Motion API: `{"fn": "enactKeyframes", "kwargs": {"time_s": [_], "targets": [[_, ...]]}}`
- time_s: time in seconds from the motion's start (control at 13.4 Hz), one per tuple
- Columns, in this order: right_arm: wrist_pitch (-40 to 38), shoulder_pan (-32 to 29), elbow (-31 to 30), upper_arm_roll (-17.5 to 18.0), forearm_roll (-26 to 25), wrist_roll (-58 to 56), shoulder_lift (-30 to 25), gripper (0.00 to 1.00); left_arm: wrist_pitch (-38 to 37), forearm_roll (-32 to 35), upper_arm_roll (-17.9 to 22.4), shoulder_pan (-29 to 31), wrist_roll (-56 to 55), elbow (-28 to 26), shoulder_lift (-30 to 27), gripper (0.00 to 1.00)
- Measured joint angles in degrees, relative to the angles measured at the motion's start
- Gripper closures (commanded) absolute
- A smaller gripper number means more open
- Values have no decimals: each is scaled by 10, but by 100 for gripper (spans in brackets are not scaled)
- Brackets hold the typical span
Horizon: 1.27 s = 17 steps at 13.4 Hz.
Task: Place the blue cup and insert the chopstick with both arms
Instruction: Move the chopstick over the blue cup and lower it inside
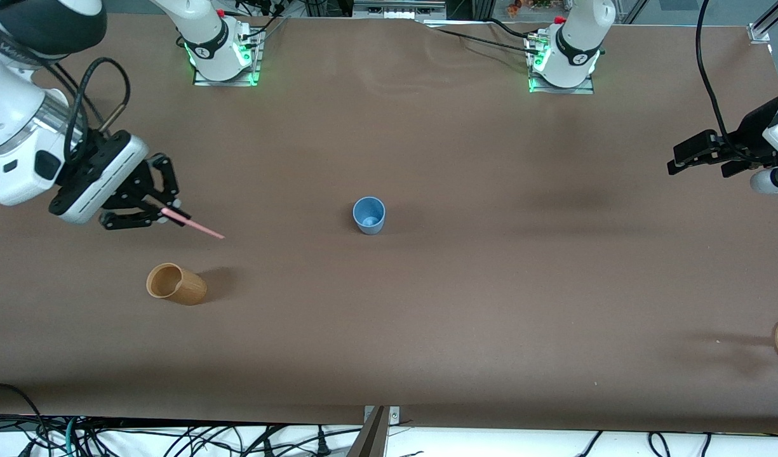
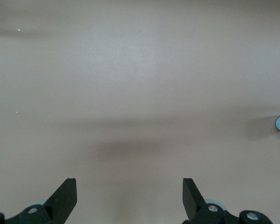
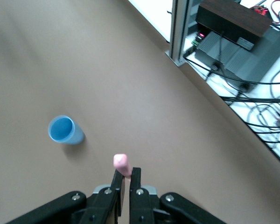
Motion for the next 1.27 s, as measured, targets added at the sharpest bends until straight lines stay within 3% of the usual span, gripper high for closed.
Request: {"fn": "enactKeyframes", "kwargs": {"time_s": [0.74, 1.27], "targets": [[137, 141, -5, 10, 48, 207, 99, 100, 0, 0, -2, -2, 3, 0, 0, 0], [195, 162, -95, 37, 65, 257, 102, 100, 0, 0, -2, -2, 3, 0, 0, 0]]}}
